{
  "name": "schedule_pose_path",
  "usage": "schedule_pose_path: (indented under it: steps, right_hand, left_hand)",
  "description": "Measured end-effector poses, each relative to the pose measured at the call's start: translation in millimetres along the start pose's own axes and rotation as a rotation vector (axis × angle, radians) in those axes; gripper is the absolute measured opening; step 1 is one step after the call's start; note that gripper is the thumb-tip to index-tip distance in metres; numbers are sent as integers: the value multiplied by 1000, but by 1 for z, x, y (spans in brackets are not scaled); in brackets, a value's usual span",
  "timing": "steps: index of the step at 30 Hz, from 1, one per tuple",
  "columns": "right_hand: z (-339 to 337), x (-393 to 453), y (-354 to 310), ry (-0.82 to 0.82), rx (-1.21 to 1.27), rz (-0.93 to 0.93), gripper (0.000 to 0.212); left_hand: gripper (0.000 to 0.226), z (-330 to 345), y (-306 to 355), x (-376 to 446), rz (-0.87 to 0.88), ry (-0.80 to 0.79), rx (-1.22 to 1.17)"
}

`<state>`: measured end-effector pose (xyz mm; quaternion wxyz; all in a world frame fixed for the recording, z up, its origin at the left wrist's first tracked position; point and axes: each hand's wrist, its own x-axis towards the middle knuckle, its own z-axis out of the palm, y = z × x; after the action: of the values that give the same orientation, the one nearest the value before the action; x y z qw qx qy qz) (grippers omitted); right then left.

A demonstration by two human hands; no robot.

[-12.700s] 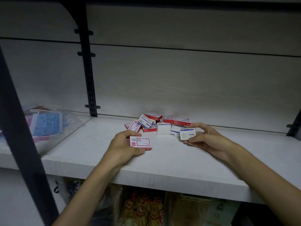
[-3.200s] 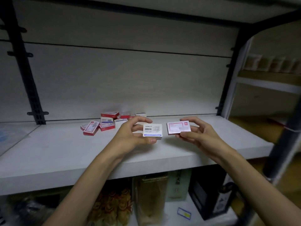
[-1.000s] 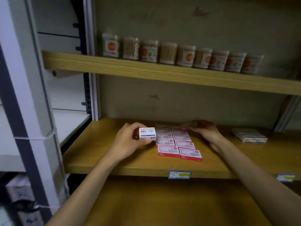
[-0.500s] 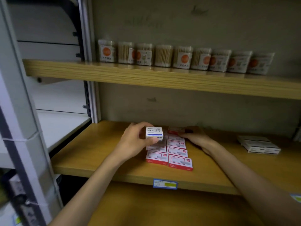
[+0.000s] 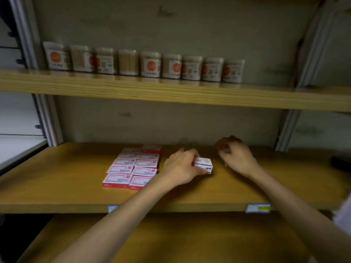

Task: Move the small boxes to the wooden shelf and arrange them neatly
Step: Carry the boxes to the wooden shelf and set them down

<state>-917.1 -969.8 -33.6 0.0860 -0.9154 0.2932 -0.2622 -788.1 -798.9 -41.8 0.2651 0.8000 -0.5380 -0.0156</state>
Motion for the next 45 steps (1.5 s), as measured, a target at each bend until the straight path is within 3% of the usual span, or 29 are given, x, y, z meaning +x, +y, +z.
schedule_pose_path:
  steps: [10,15,23,27,37,45]
  right_hand:
    - [-38,-30,85,63,56,103,31]
    - [-41,-36,92,63,99,103,31]
    - [-38,-43,68,35,191,-11,32]
    - [-28,-43,31,4,272,-110,30]
    - [23,-53,-136,-97,346,-362,20]
    - [62,-88,-298,-92,442,-497,18]
  left_hand:
    - [64,65,85,33,-3,-22,186]
    - [70,81,98,45,-58,68,213]
    - [59,64,80,32,-30,117,186]
    - [39,26,50,5,47,223,270]
    - [42,-71,-54,-103,-72,317,420]
    - [32,-157,-146,-228,-110,419,356]
